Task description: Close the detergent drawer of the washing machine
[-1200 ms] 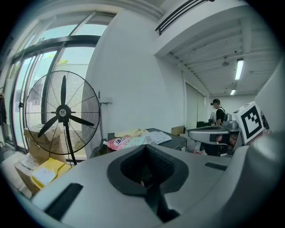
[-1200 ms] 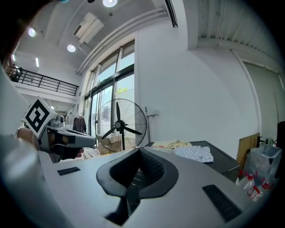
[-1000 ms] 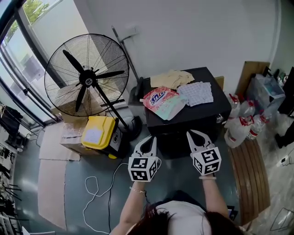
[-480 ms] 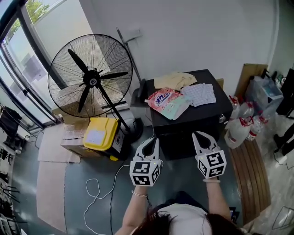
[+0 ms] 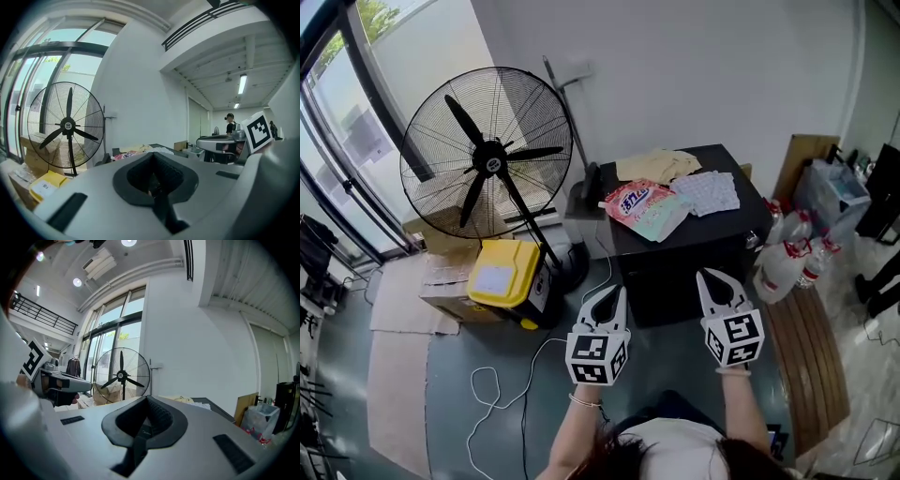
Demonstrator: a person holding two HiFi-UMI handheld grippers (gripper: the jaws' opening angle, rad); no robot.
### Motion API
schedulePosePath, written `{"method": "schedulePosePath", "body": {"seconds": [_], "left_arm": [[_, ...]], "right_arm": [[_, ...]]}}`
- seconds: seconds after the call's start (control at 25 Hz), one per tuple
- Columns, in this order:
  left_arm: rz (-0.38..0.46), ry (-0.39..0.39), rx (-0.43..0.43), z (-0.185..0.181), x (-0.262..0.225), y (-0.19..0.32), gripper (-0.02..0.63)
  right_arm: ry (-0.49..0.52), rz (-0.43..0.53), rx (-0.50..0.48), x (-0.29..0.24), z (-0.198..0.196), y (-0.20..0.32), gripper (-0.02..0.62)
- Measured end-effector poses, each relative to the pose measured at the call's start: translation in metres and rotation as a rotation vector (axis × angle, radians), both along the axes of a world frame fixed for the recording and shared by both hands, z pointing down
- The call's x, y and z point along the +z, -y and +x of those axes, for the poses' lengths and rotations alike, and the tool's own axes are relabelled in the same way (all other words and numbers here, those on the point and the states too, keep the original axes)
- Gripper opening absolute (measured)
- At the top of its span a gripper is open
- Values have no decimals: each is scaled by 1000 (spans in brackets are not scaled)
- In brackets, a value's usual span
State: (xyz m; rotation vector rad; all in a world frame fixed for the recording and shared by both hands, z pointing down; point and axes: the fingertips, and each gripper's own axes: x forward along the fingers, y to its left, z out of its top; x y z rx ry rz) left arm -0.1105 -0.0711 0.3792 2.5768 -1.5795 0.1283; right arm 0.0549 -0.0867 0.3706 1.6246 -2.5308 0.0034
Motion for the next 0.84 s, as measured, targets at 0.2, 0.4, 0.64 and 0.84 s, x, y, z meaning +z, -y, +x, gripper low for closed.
{"method": "schedulePosePath", "body": {"seconds": [0.2, 0.4, 0.64, 0.84], "left_arm": [[5, -12, 5, -4, 0, -4, 17], [13, -18, 11, -6, -3, -6, 17], [4, -19, 13, -7, -2, -3, 18], [-2, -18, 13, 0, 0, 5, 18]], "right_arm": [[-4, 13, 13, -5, -1, -7, 26], [-4, 23, 19, -8, -3, -10, 26], [-10, 19, 25, -9, -3, -6, 26], [-8, 15, 23, -6, 2, 1, 26]]}}
